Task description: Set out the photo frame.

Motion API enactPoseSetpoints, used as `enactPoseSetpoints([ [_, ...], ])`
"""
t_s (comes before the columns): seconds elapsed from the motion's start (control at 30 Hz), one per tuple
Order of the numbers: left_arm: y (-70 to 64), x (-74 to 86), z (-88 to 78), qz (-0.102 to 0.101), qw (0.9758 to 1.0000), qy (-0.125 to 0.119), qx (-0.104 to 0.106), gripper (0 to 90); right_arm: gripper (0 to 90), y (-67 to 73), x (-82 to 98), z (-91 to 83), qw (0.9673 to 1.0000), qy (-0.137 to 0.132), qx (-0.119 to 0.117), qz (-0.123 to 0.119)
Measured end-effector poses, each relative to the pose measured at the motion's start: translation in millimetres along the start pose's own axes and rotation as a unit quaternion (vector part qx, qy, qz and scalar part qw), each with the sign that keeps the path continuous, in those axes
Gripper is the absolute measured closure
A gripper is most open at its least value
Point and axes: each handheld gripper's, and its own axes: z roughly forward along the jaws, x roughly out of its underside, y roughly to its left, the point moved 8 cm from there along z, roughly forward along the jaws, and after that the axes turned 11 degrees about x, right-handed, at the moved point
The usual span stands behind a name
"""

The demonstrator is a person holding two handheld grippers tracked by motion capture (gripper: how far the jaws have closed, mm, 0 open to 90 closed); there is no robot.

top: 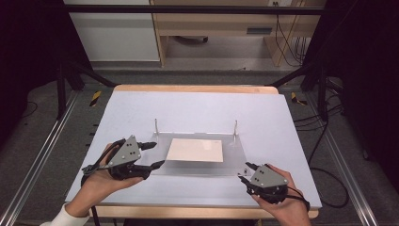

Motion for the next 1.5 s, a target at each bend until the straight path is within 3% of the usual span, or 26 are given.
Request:
enactPoseSetpoints([
  [0.3,-15.1,4.8,0.7,0.033,0.9991,0.025,0.009,37.3,54.8,-5.6,-6.0,-0.4,0.9999,0.003,-0.004,0.016],
  [0.63,-18.4,24.5,3.8,0.081,0.9936,0.079,-0.002,44.0,55.0,-9.3,-9.7,-0.7,0.9997,0.008,-0.004,0.023],
  [0.93,-12.8,37.8,7.2,0.079,0.9931,0.086,-0.008,52.9,55.8,-13.2,-15.0,-1.2,0.9996,0.015,-0.005,0.024],
  [1.17,-8.4,37.8,7.6,0.082,0.9930,0.084,-0.015,62.4,56.0,-14.4,-17.2,-1.6,0.9995,0.017,-0.006,0.025],
  [1.5,-2.5,33.8,5.1,0.085,0.9934,0.073,-0.028,66.9,58.6,-16.9,-23.9,-3.0,0.9996,0.015,-0.007,0.023],
])
